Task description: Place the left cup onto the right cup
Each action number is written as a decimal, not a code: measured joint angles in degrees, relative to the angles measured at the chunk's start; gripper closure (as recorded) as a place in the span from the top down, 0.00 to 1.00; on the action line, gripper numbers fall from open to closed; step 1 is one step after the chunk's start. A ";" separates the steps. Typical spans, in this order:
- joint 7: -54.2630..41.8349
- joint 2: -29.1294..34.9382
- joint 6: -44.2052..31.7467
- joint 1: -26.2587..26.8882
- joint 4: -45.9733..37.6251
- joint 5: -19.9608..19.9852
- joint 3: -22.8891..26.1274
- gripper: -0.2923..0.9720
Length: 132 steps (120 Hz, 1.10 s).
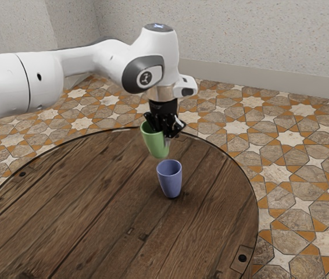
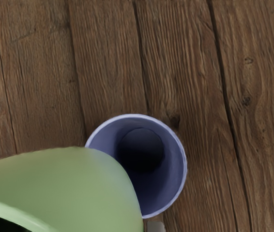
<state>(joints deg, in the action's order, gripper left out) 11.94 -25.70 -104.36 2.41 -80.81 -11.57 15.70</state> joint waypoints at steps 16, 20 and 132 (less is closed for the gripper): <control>0.54 -0.24 1.01 1.05 0.04 -0.24 0.12 0.15; 0.67 -0.38 1.17 1.28 -0.02 -0.25 0.14 0.15; 2.29 -4.36 -1.82 1.22 0.27 -0.31 0.06 0.15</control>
<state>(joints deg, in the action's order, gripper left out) 14.22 -30.06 -106.18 3.63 -80.54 -11.88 15.76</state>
